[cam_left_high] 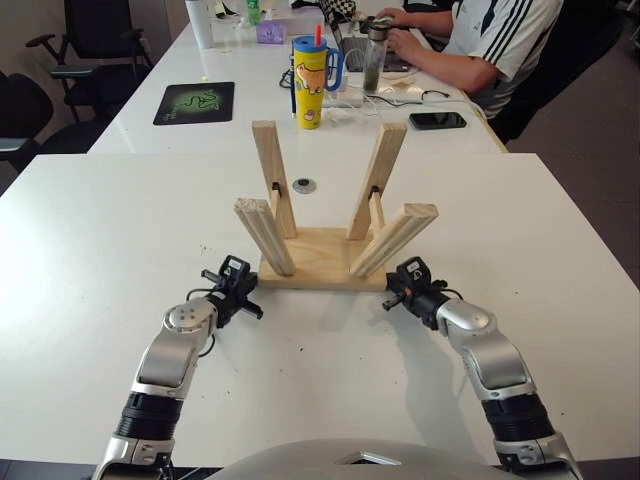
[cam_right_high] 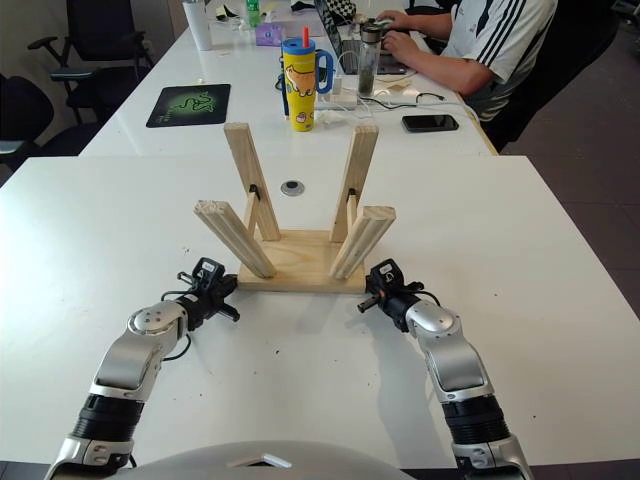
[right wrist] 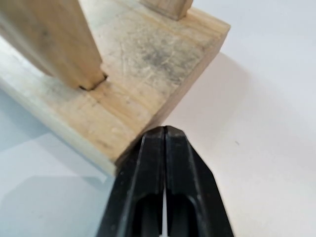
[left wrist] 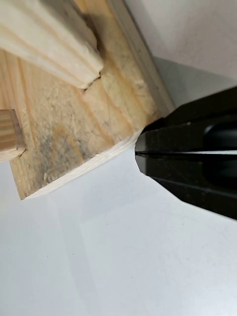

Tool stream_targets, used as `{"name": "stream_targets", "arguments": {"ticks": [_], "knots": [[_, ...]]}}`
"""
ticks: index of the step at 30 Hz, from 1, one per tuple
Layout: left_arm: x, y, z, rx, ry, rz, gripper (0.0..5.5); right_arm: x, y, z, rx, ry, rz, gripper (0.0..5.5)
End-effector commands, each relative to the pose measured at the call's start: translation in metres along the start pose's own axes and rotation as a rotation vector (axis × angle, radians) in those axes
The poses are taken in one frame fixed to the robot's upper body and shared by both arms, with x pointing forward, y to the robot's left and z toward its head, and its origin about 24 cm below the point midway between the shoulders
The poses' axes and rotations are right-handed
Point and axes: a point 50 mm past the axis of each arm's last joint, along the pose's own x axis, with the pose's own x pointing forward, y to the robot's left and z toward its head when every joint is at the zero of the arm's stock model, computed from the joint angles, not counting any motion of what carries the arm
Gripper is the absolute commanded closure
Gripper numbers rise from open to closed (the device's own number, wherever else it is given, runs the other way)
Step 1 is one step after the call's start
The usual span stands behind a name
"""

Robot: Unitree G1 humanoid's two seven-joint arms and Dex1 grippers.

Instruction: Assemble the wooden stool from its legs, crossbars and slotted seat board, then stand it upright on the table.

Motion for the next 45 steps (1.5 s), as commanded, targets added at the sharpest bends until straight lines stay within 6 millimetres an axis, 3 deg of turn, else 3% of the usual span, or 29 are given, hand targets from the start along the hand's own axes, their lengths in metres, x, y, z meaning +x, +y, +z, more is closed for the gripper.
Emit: {"name": "stream_targets", "arguments": {"ticks": [1,8,15,24,33,39,45], "knots": [[0.002,-0.027,0.029,-0.004,-0.122,-0.132,5.48,0.002,0.018,0.027,0.042,-0.151,0.121,5.5],[-0.01,-0.04,0.07,0.044,-0.246,-0.175,5.48,-0.006,0.022,0.051,0.013,-0.242,0.156,5.5],[-0.014,-0.037,0.082,0.063,-0.276,-0.158,5.48,-0.011,0.014,0.076,0.015,-0.337,0.116,5.5],[-0.018,-0.036,0.099,0.079,-0.325,-0.147,5.48,-0.013,0.008,0.084,0.008,-0.371,0.097,5.5],[-0.013,-0.029,0.086,0.059,-0.265,-0.098,5.48,-0.01,0.004,0.08,-0.002,-0.352,0.066,5.5],[0.0,-0.007,0.048,0.104,-0.071,0.052,5.48,0.004,-0.016,0.052,-0.027,-0.209,-0.078,5.5],[0.021,-0.012,0.029,0.173,-0.028,0.055,5.48,0.021,-0.022,0.04,-0.04,-0.152,-0.103,5.5]]}}
